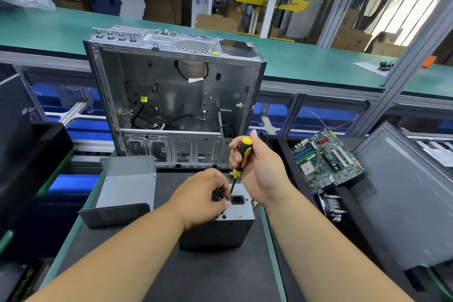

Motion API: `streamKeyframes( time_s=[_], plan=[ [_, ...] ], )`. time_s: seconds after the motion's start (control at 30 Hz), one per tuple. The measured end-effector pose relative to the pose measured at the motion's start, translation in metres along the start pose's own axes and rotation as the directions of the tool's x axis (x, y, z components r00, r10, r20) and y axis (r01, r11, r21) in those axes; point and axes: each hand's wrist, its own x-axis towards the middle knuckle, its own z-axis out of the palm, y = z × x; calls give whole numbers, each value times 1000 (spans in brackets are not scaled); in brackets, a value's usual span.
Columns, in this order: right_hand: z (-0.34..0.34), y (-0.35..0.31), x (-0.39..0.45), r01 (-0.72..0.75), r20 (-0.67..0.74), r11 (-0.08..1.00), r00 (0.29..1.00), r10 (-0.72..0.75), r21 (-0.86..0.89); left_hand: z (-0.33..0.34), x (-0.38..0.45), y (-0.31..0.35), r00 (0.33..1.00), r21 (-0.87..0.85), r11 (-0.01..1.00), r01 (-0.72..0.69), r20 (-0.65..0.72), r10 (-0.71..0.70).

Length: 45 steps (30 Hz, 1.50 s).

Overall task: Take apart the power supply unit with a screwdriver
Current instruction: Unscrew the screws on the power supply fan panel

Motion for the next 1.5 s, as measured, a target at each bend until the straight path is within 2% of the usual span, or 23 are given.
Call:
streamKeyframes(
  time_s=[0.1,0.23,0.37,0.53,0.6,0.7,0.9,1.0,1.13,1.3,1.5],
  plan=[
    [4,8,0,48,-33,999,998,-48,-7,0,0,1,1000,-5,1000,-4,-4,4],
    [4,7,-2,51,35,999,998,-51,7,0,1,1,1000,-3,1000,-6,-8,6],
    [0,8,-4,67,32,994,997,-65,-83,0,1,0,1000,-8,1000,-14,-14,14],
    [-1,1,-3,9,-20,999,1000,-9,-35,1,1,-2,1000,17,1000,-12,-5,12],
    [2,-1,-3,-10,8,1000,1000,10,-2,1,1,-1,1000,24,1000,-2,-6,3],
    [7,2,-2,-40,70,998,997,43,-44,1,1,0,1000,17,1000,-3,-17,4],
    [8,9,0,-7,57,1000,998,8,-9,-1,-1,2,1000,9,1000,-9,-24,10],
    [2,9,-1,16,10,999,1000,-16,-44,0,-1,2,1000,-2,1000,-3,-22,3],
    [-2,2,0,28,-44,999,999,-27,20,0,0,1,1000,1,1000,7,-13,-7],
    [-2,-1,-1,-28,2,999,1000,28,24,-1,0,3,1000,-15,1000,15,-3,-15],
    [-2,1,-4,-7,19,1000,1000,7,10,0,1,2,1000,-27,999,23,4,-23]
  ],
)
